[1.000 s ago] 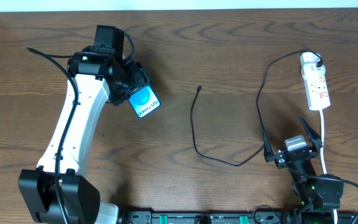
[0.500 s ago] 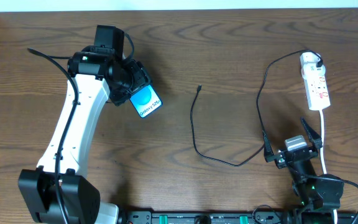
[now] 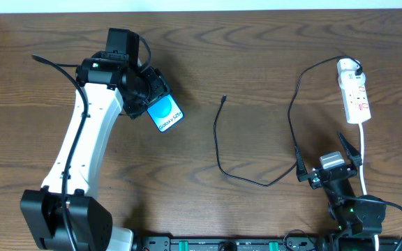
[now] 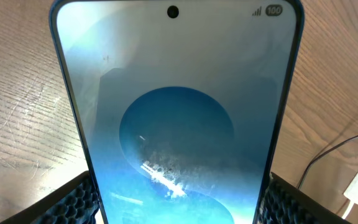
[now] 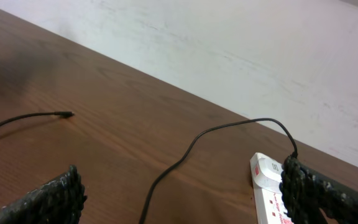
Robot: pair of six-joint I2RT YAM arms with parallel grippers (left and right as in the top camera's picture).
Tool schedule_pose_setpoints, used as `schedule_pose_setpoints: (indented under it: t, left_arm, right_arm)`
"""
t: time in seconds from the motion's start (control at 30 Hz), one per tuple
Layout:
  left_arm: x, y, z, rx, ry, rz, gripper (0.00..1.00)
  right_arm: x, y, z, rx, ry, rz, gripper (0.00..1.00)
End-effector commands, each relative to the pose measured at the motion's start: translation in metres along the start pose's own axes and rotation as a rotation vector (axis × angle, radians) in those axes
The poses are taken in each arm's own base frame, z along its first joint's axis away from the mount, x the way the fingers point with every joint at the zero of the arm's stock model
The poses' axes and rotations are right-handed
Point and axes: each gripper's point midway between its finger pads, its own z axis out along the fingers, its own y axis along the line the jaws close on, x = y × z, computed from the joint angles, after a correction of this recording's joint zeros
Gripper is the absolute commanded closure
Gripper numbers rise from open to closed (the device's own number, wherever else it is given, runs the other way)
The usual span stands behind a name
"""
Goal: Plug charger to phone and switch on socket
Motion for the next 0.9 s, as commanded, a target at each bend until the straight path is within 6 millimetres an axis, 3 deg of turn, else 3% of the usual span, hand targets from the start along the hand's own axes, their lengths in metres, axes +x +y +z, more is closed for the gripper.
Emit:
schedule_pose_setpoints:
  t: [0.0, 0.4, 0.87]
  left_arm:
    - [0.002, -0.001, 0.002, 0.009, 0.014, -0.009, 0.34]
    - [0.003, 0.000, 0.002, 0.004, 0.018, -0.038, 0.34]
    - [-0.018, -0.005, 0.002, 0.028, -0.069, -0.070, 0.35]
  right_arm:
    - [0.000, 0.002, 0.000, -0.009, -0.002, 0.007, 0.01]
    - [0.000, 0.002, 0.000, -0.009, -0.002, 0.007, 0.01]
    - [0.000, 0.002, 0.000, -0.009, -0.002, 0.007, 0.01]
